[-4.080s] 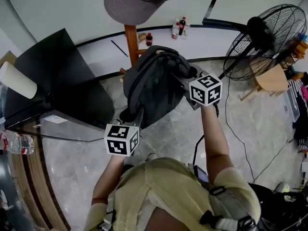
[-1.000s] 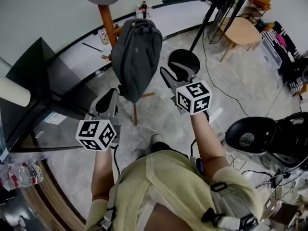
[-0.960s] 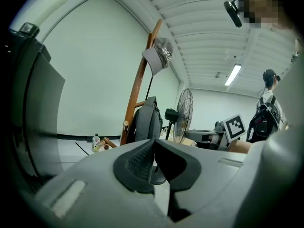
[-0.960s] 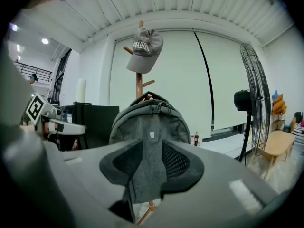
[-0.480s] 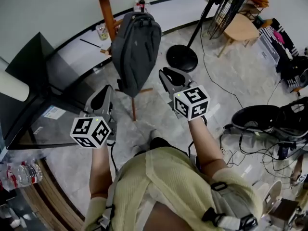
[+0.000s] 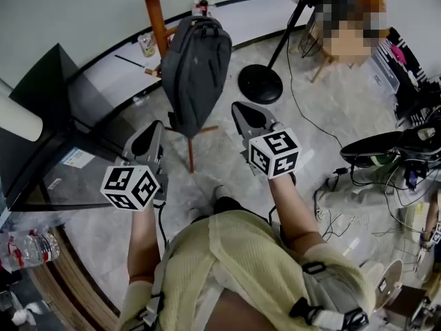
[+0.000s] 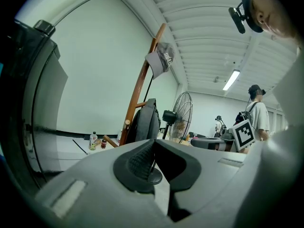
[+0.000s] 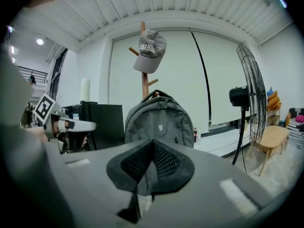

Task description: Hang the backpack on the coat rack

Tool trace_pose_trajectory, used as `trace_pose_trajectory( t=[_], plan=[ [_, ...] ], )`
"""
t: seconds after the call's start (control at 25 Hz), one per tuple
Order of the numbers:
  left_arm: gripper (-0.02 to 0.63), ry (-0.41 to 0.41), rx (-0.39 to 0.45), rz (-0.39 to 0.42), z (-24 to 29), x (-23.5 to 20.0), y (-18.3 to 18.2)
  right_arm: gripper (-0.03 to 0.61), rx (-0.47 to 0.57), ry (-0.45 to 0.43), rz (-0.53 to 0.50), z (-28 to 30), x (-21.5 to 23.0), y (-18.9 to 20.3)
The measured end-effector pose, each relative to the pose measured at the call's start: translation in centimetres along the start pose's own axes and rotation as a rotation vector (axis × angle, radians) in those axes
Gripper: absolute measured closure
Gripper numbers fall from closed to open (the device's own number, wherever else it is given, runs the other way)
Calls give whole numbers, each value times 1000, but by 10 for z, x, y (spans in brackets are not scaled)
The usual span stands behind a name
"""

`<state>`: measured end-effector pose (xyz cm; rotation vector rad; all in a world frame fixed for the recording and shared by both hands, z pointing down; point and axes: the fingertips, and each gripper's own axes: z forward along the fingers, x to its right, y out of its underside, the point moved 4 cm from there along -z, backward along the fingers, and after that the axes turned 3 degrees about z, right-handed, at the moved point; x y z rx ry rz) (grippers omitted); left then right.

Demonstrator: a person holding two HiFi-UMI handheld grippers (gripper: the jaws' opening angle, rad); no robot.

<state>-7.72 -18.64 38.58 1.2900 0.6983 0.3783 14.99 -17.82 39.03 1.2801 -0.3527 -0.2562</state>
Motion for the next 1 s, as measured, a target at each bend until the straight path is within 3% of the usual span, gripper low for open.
trace_pose_trajectory(
  t=[1.0],
  plan=[
    [615,25,-18,-12,4,6,5,575,13,-21,64,-2,-5,-2]
  ],
)
